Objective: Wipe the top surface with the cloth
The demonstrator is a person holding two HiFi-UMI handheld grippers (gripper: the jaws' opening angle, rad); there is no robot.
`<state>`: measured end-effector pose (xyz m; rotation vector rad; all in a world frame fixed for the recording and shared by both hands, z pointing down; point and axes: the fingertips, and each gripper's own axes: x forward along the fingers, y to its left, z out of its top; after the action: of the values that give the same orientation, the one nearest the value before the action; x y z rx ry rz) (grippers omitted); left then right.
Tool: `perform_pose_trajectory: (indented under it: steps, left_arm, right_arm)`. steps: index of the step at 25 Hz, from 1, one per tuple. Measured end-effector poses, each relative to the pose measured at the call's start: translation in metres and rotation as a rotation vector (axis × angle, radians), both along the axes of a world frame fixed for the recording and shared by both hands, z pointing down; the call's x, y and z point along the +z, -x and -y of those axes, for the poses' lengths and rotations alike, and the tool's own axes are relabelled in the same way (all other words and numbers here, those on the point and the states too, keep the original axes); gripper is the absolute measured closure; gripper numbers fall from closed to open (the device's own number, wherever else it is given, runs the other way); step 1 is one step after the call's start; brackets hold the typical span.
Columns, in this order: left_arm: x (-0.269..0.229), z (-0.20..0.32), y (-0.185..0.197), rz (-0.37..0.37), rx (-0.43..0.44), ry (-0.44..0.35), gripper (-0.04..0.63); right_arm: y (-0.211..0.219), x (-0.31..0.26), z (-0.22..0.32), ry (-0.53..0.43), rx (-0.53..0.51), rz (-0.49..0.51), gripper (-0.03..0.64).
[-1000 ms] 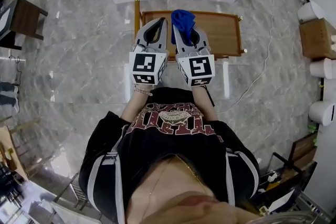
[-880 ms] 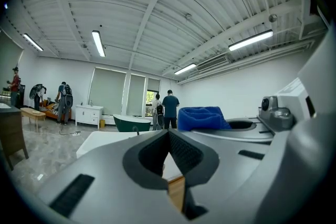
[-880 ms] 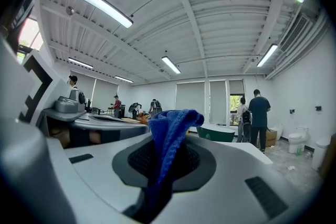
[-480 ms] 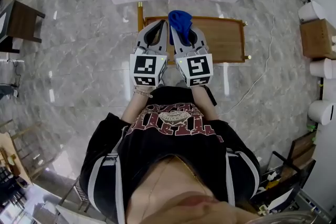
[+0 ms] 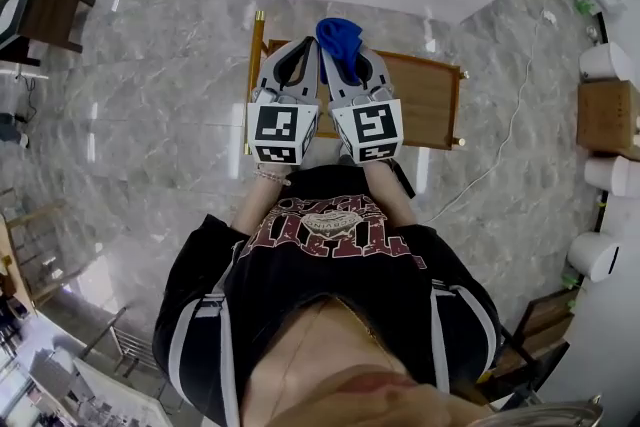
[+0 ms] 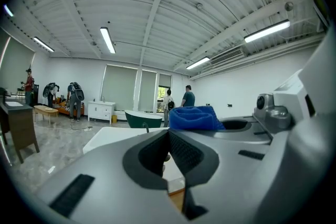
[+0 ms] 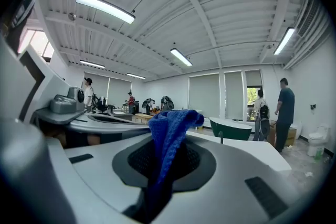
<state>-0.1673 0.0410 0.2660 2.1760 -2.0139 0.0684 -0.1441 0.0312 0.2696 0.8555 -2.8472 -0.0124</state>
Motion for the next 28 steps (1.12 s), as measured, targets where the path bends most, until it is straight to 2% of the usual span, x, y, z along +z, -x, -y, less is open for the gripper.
perform_pose_trajectory:
  steps: [9,16,22,28]
  left_arm:
    - [0.008,0.033,-0.020,0.025,-0.163,0.027,0.548]
    - [0.026,0.022,-0.021,0.032,-0.266,0.068,0.548]
    - [0.044,0.021,-0.004,0.004,-0.246,0.103,0.548]
    - [0.065,0.027,0.036,-0.005,-0.181,0.144,0.546]
  right_arm:
    - [-0.026,0.008,0.037,0.022,-0.148,0.009,0.561]
    - [-0.034,0.025,0.042,0.052,-0.217,0.002,0.561]
    - [-0.011,0.042,0.043,0.084,-0.194,-0.029,0.561]
    - [0.032,0.055,0.048,0.103,-0.138,-0.047,0.561]
